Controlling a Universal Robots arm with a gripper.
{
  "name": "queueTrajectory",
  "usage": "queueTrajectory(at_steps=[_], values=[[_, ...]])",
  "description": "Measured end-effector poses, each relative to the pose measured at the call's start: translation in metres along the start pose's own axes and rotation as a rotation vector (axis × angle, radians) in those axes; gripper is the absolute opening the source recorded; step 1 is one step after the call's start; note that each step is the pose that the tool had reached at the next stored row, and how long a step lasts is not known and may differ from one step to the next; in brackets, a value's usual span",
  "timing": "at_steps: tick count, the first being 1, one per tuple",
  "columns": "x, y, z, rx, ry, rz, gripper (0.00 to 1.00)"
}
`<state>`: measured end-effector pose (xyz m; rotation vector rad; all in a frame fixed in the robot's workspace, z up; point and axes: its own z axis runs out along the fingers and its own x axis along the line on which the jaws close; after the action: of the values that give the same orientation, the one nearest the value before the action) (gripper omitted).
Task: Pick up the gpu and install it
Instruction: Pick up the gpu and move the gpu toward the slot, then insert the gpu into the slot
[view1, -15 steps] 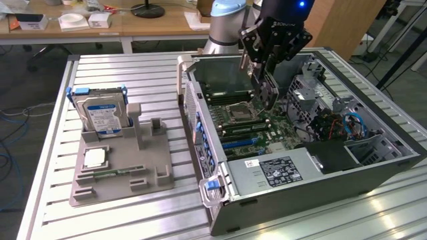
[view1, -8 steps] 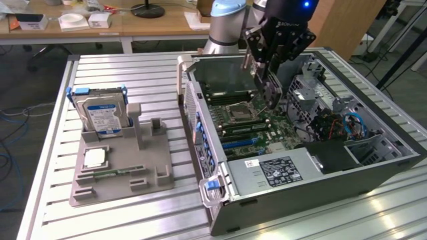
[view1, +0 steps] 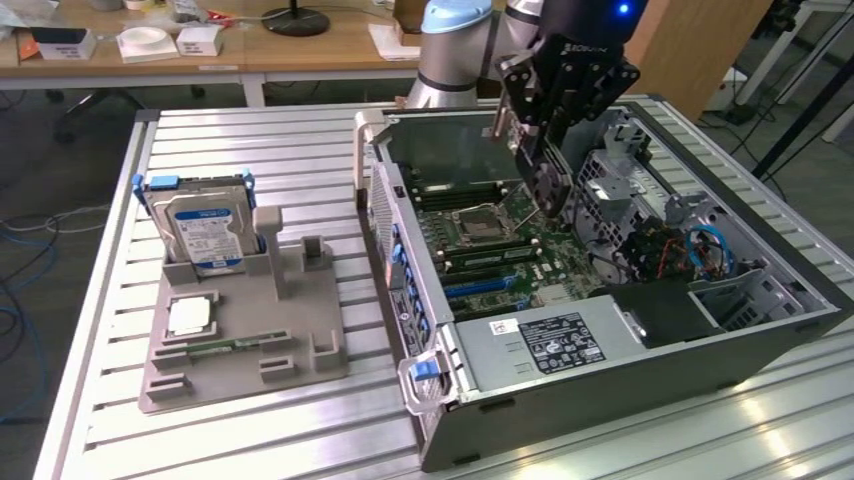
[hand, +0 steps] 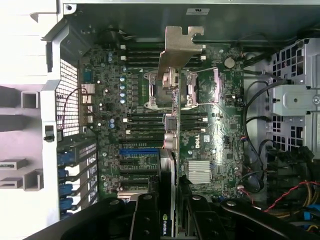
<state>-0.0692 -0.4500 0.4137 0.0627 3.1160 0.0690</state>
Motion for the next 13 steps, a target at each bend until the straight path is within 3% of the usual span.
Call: queueTrajectory(at_steps=[13], values=[[-0.0022,0.0001,0.0000,0.0000,0.0001,-0.002,0.26]])
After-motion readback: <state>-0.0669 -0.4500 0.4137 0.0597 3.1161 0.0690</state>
